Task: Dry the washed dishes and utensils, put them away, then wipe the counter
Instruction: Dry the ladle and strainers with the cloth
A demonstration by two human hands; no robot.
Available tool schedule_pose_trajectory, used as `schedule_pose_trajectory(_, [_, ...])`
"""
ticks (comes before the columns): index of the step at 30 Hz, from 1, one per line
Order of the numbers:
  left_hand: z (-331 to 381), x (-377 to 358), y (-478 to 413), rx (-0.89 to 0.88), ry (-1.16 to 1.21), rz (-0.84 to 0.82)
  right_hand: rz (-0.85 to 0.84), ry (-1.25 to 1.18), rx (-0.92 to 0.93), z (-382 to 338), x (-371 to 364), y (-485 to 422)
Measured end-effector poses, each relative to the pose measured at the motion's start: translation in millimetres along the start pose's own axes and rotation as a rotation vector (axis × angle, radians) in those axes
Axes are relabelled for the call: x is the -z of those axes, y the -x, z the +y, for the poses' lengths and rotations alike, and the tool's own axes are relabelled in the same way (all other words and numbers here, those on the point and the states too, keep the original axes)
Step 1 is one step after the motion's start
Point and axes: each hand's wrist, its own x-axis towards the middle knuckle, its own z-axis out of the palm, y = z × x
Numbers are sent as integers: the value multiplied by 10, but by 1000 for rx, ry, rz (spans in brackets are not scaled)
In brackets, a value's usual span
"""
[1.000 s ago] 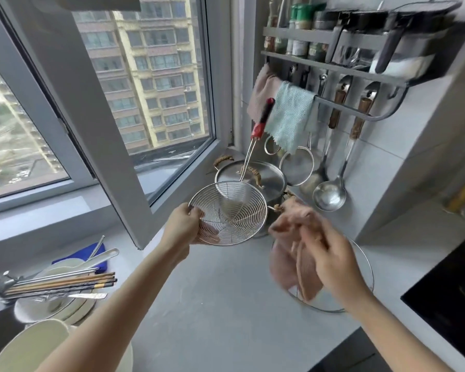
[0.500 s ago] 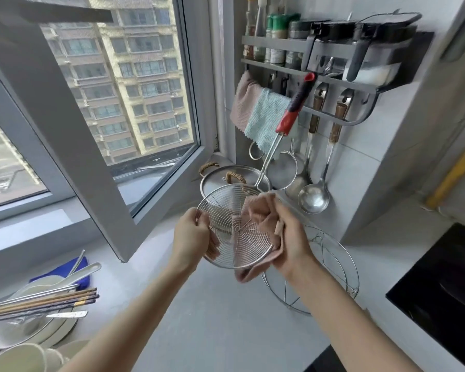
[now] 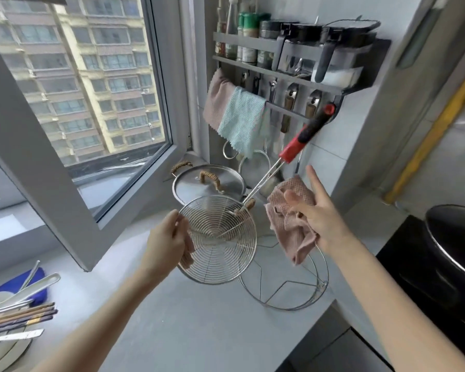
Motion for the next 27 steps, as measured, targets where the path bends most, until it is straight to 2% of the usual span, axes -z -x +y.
schedule_pose_trajectory(2, [1, -122, 52, -26, -19, -78, -4, -62, 29, -81, -1, -112])
schedule_pose_trajectory(7, [-136, -383, 53, 21, 24, -267, 114, -235, 118, -36, 38, -214])
schedule_pose_trajectory(16, [-169, -765, -35, 268, 196, -401, 400, -89, 402, 136, 79, -340])
schedule_pose_trajectory(21, [-169, -912, -195, 342, 89, -488, 460, -102, 332, 181, 206, -408])
schedule_pose_trajectory(27, [-144, -1021, -400, 332, 3, -443, 446, -35, 208, 375, 516, -635])
